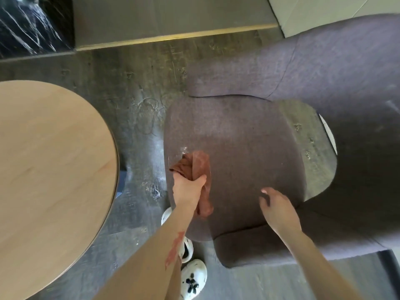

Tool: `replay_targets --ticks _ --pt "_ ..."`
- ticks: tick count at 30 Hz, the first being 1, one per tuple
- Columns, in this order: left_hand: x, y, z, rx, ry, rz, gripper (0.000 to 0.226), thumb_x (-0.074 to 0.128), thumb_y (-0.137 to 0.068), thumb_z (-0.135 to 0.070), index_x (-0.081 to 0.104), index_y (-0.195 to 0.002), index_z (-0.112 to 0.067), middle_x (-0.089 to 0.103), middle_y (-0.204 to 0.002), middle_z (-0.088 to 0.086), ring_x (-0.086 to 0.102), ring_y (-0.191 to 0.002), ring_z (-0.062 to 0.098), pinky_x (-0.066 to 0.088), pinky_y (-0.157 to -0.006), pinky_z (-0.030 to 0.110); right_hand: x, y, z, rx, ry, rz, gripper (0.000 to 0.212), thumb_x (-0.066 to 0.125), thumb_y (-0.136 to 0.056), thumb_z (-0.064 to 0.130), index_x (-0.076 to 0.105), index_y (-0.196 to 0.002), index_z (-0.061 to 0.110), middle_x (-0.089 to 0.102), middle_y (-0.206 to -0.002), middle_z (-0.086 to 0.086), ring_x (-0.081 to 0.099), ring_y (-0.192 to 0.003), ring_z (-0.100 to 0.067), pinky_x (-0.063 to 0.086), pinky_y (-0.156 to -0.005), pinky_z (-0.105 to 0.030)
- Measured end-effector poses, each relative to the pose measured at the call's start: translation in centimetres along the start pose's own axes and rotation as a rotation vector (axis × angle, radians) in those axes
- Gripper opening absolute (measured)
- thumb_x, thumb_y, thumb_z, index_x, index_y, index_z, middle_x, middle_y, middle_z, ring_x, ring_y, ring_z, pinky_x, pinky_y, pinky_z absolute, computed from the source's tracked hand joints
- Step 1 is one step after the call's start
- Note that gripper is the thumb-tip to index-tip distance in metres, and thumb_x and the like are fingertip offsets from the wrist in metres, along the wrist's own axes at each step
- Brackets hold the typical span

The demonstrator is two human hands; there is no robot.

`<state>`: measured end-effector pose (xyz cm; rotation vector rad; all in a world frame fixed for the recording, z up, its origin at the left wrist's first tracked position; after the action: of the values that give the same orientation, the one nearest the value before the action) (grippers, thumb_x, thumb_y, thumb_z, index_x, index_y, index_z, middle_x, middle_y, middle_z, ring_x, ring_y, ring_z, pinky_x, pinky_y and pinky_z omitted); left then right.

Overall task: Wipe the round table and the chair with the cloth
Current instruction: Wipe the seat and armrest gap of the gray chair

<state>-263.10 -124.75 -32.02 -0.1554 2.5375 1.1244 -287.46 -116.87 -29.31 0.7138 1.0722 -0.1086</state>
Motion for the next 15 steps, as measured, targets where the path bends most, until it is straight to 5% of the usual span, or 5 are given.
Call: replay_targets --ticks 7,15 --pt "1.0 -3.0 -2.7 0.210 -0.197 0.067 0.061 0.062 -0.084 -0.020 0.027 -0.134 -0.012 0.058 -0.126 0.011 0.060 -0.108 0.031 0.046 -0.090 0.037 1.2 -4.9 0.9 0.080 0.029 0.060 0.040 0.048 -0.091 0.016 0.045 -0.131 0.008 0.056 -0.129 -0.014 0.047 -0.120 -0.032 0.040 -0.098 -0.045" --pt "4.1 -5.4 -3.9 0.451 -0.546 0.099 0.056 0.048 -0.093 -0.029 0.024 -0.143 -0.022 0.044 -0.131 0.007 0.042 -0.121 0.026 0.046 -0.091 0.043 2.2 -10.6 4.8 -0.054 0.088 -0.017 0.048 0.045 -0.093 0.021 0.033 -0.139 0.011 0.040 -0.145 -0.011 0.037 -0.133 -0.029 0.034 -0.107 -0.046"
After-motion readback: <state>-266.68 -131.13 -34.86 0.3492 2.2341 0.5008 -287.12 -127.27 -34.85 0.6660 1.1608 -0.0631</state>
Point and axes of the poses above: each hand's wrist, its own y-axis away from the middle knuckle, its own x-axis out of the palm, z = x × y, the point moved 9 cm from there along -y, towards the middle knuckle
